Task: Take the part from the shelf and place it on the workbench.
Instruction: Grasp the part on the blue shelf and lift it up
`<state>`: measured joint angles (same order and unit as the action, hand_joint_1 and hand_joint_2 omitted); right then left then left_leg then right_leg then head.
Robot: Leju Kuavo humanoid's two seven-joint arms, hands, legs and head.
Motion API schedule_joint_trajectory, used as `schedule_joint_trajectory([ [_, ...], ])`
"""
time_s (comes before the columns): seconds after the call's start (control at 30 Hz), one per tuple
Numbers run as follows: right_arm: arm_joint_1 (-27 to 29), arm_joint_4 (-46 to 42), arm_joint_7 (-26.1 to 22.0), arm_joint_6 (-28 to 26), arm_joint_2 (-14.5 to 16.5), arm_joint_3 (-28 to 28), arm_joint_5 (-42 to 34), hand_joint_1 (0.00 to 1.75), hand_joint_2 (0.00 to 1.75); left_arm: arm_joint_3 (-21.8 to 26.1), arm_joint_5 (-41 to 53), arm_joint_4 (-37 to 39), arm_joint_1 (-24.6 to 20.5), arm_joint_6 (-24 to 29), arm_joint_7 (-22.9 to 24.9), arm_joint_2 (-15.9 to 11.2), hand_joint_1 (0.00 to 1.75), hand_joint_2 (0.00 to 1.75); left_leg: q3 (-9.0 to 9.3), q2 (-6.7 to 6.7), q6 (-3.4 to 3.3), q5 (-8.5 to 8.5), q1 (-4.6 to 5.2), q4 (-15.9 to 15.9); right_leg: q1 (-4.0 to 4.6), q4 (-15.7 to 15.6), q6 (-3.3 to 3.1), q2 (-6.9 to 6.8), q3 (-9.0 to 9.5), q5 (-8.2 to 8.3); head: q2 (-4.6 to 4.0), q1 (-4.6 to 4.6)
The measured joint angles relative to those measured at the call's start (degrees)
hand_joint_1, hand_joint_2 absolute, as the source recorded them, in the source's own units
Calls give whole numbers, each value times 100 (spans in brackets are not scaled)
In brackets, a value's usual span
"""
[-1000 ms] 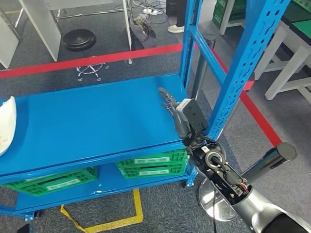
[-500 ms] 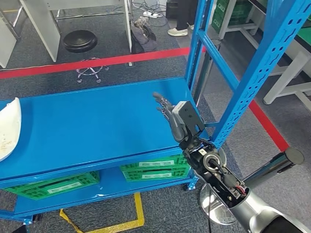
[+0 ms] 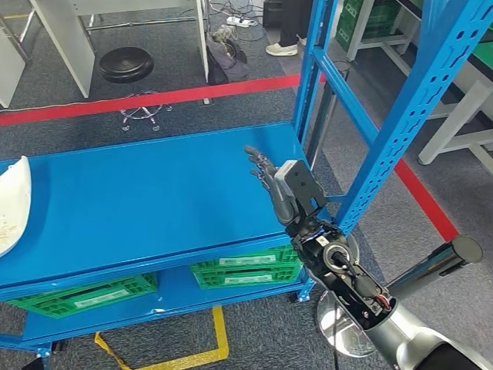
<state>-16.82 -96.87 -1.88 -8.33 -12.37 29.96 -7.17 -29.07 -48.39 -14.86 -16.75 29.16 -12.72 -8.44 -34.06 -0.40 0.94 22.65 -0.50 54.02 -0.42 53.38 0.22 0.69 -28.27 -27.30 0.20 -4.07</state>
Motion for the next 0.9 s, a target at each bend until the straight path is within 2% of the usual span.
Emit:
schedule_joint_trajectory([
  [0.3, -6, 0, -24, 42, 1, 0, -1, 0, 0, 0, 3, 0, 1, -5, -33, 10, 0, 0, 7, 0, 6, -4, -6, -15, 16, 1, -5, 0, 1, -3, -1, 0],
  [0.63, -33, 91, -154, 204, 1, 8, 12, 0, 0, 2, -133, 0, 38, -527, 40, -5, 0, 0, 6, -4, -4, 6, 4, -9, -5, -3, 3, -1, 5, -8, -1, 1],
  [0.77, -30, 175, -181, 238, 2, 7, 39, 0, 0, 2, -109, 0, 53, -534, 110, -33, 0, 0, 4, -5, -34, 26, 21, 9, -28, -4, 26, -2, 12, -18, 0, 2],
  [0.9, -41, 240, -186, 266, 4, 4, 53, 0, 0, 2, -106, 0, 56, -534, 114, -51, 0, 0, 34, -1, -94, 36, 27, -21, -56, 6, 84, -7, 18, -53, 0, 0],
])
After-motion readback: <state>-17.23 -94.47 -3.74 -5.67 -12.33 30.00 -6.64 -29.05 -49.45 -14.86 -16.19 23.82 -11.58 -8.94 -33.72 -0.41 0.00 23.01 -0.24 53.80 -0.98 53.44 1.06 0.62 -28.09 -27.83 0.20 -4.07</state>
